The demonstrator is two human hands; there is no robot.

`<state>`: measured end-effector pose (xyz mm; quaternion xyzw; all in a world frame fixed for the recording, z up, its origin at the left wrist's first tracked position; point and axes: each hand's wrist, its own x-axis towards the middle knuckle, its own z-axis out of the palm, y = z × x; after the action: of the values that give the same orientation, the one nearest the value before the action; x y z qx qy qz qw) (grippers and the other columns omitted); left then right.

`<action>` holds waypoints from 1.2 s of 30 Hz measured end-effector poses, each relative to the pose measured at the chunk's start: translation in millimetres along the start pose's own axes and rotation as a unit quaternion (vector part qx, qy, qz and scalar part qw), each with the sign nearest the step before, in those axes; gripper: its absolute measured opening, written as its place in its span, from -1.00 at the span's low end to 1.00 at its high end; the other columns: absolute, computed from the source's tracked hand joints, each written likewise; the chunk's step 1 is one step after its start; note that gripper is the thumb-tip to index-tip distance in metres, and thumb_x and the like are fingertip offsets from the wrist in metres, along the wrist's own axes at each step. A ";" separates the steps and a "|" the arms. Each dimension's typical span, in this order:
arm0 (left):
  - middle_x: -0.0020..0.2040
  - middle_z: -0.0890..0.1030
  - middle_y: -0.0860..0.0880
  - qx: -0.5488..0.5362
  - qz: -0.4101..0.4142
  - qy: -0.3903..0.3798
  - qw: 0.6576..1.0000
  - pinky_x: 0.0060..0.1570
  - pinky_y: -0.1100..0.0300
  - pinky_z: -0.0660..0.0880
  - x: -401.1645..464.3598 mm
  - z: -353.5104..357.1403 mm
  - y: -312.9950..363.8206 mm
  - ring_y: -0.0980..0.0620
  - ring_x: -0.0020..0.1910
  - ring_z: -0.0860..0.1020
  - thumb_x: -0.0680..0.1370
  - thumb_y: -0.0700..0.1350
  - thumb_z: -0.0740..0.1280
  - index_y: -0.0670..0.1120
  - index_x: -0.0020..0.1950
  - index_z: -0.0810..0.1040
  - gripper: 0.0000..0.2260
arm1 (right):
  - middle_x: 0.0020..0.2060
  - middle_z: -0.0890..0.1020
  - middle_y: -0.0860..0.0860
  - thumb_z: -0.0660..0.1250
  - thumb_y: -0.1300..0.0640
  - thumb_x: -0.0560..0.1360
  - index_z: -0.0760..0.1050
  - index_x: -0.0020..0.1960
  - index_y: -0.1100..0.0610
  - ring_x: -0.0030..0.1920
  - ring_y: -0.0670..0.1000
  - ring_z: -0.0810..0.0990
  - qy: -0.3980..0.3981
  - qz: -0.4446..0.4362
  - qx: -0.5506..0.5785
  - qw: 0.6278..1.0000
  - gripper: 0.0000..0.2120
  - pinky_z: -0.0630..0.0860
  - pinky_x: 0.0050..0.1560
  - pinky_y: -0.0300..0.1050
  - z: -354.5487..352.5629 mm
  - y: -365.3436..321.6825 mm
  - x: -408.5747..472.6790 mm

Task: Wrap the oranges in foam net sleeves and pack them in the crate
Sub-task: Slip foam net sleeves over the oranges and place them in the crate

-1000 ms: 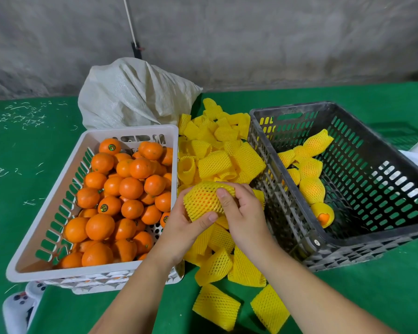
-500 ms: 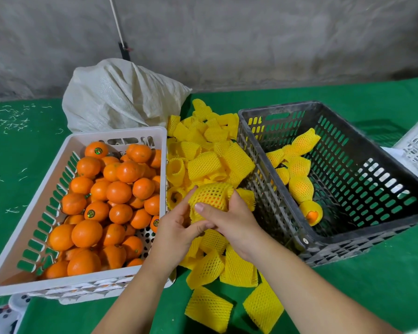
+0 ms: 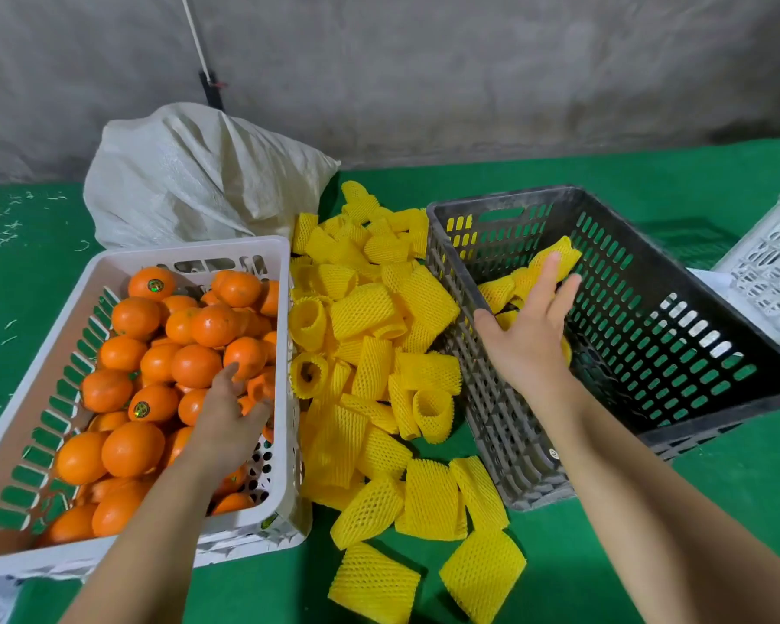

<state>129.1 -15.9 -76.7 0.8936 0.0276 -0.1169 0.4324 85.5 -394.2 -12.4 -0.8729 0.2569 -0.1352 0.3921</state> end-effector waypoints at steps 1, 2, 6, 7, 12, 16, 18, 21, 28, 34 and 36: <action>0.63 0.25 -0.20 0.084 -0.032 -0.038 0.995 0.49 -0.28 0.33 8.7 -1.3 -6.4 -0.31 0.58 0.27 0.62 0.04 0.45 0.04 0.71 -0.12 -0.11 | 0.59 -0.41 0.00 0.41 -0.19 0.49 -0.49 0.52 -0.33 0.62 0.31 -0.18 -0.002 -0.047 -0.057 0.997 0.10 0.09 0.53 0.38 3.7 -1.0 -1.2; 0.66 0.15 -0.22 0.156 -0.064 -0.061 0.984 0.56 -0.30 0.19 15.2 -2.7 -10.4 -0.35 0.62 0.14 0.59 0.08 0.47 0.09 0.69 -0.29 0.00 | 0.59 -0.42 0.04 0.41 -0.18 0.50 -0.46 0.55 -0.30 0.61 0.33 -0.22 0.000 -0.100 -0.127 0.987 0.09 0.06 0.52 0.40 7.2 -2.3 -3.1; 0.72 -0.06 -0.07 0.276 -0.102 -0.108 0.950 0.57 -0.30 0.09 24.3 -3.2 -7.7 -0.32 0.66 -0.04 0.58 0.17 0.44 0.19 0.52 -0.62 0.15 | 0.56 -0.46 0.15 0.38 -0.16 0.51 -0.29 0.64 -0.13 0.61 0.34 -0.18 -0.005 -0.258 -0.398 0.880 0.00 0.04 0.52 0.36 24.6 0.6 -5.3; 0.72 -0.09 -0.07 0.308 -0.101 -0.108 0.940 0.57 -0.28 0.08 23.9 0.3 -5.2 -0.31 0.67 -0.01 0.58 0.20 0.42 0.14 0.49 -0.67 0.17 | 0.56 -0.46 0.16 0.34 -0.16 0.53 -0.23 0.65 -0.12 0.61 0.32 -0.21 -0.022 -0.261 -0.435 0.862 -0.06 -0.02 0.53 0.34 28.1 0.8 -2.9; 0.62 0.14 -0.16 0.326 -0.077 -0.081 0.939 0.52 -0.19 0.22 20.8 28.5 -9.6 -0.33 0.57 0.23 0.60 0.20 0.41 -0.08 0.46 -0.71 0.20 | 0.63 -0.24 0.13 0.30 -0.15 0.56 0.33 0.48 -0.15 0.60 0.24 -0.23 -0.138 -0.287 -0.398 0.860 -0.50 -0.06 0.54 0.27 54.4 -23.3 -0.4; 0.54 0.19 -0.06 0.084 -0.015 -0.010 0.996 0.52 -0.13 0.32 28.1 24.6 -18.4 -0.17 0.47 0.34 0.64 0.08 0.40 -0.05 0.69 -0.27 -0.06 | 0.65 -0.23 0.02 0.34 -0.11 0.57 0.41 0.43 -0.26 0.60 0.15 -0.25 -0.279 -0.199 -0.236 0.909 -0.57 -0.05 0.53 0.25 84.6 -60.3 -4.0; 0.56 0.21 -0.15 0.033 0.061 0.045 0.997 0.49 -0.15 0.36 28.9 20.3 -18.7 -0.14 0.49 0.31 0.56 0.03 0.52 -0.10 0.68 -0.07 -0.07 | 0.65 -0.17 -0.03 0.33 -0.10 0.59 0.33 0.53 -0.20 0.61 0.18 -0.16 -0.324 -0.117 -0.174 0.923 -0.48 0.00 0.55 0.18 95.0 -80.3 1.3; 0.58 0.15 -0.17 0.011 0.055 0.039 0.998 0.45 -0.13 0.38 30.5 14.2 -22.8 -0.22 0.53 0.27 0.54 0.01 0.55 0.05 0.69 -0.22 0.05 | 0.66 0.00 0.00 0.35 -0.01 0.61 0.28 0.59 0.02 0.62 0.10 0.06 -0.330 -0.038 -0.059 0.941 -0.41 0.15 0.52 -0.06 105.0 -94.4 6.4; 0.45 0.20 -0.05 0.098 0.130 0.062 0.985 -0.24 0.33 0.53 36.6 6.9 -19.8 0.11 -0.13 0.57 0.60 0.01 0.46 0.13 0.58 0.18 -0.35 | 0.47 0.44 0.09 0.39 0.18 0.60 0.43 0.49 0.13 0.44 0.07 0.41 -0.287 0.017 0.096 0.953 -0.53 0.34 0.45 -0.07 113.4 -86.6 2.3; 0.38 0.24 -0.04 0.150 0.138 0.097 0.974 -0.28 0.11 0.62 37.7 11.8 -20.5 0.02 -0.15 0.56 0.56 0.04 0.53 0.09 0.63 0.12 -0.22 | 0.28 0.62 0.11 0.39 0.21 0.60 0.56 0.36 0.08 0.32 0.15 0.56 -0.274 0.008 0.179 0.945 -0.66 0.43 0.42 0.03 120.5 -81.5 -6.8; 0.36 0.22 -0.08 0.167 0.138 0.089 0.972 -0.22 0.18 0.61 37.8 12.4 -18.8 -0.01 -0.12 0.53 0.57 -0.02 0.52 0.10 0.68 0.07 -0.17 | 0.16 0.66 0.25 0.38 0.23 0.59 0.61 0.27 0.03 0.25 0.30 0.57 -0.278 0.009 0.206 0.938 -0.72 0.47 0.38 0.16 124.2 -83.6 -8.8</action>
<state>160.6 -15.8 -107.4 0.9550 -0.0778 0.0208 0.2853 161.2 -266.0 -31.1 -0.7732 0.1122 0.0664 0.6206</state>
